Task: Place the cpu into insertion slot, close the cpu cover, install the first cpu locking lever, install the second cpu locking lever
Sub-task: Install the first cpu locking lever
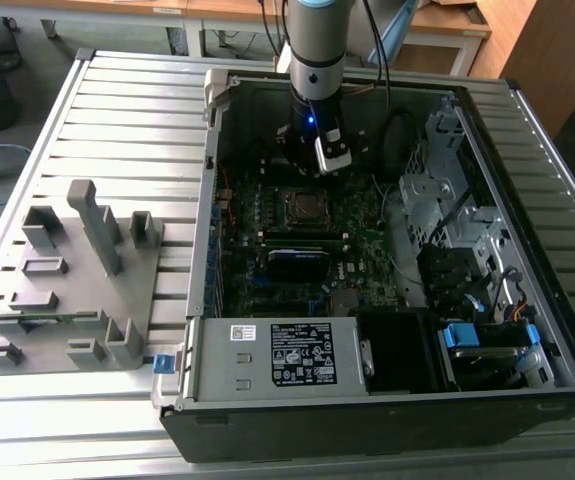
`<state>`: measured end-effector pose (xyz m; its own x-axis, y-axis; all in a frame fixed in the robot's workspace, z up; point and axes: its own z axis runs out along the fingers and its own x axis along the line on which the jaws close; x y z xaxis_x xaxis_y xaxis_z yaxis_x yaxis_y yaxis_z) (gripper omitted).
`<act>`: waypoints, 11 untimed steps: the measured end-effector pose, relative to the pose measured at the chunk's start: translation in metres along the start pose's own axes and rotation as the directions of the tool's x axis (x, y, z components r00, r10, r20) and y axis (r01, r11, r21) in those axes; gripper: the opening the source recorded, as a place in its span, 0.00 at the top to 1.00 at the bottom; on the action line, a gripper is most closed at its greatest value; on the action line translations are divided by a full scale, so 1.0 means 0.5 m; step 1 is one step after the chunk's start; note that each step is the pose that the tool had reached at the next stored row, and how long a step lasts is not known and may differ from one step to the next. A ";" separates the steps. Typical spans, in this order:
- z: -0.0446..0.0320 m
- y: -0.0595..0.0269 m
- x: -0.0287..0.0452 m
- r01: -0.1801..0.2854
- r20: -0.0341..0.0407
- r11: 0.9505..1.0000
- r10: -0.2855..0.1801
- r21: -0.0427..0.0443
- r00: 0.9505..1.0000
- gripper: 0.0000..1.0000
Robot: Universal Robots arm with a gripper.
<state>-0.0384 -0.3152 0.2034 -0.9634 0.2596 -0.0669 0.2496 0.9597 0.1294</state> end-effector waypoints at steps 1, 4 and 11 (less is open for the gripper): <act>0.000 0.000 0.000 0.000 0.000 1.000 0.000 0.000 1.000 0.90; 0.000 0.000 0.000 0.000 -0.001 1.000 0.000 0.000 1.000 0.90; -0.007 0.001 -0.001 0.000 -0.001 1.000 0.000 0.000 1.000 0.90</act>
<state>-0.0384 -0.3152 0.2071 -0.9635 0.2596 -0.0656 0.2498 0.9597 0.1290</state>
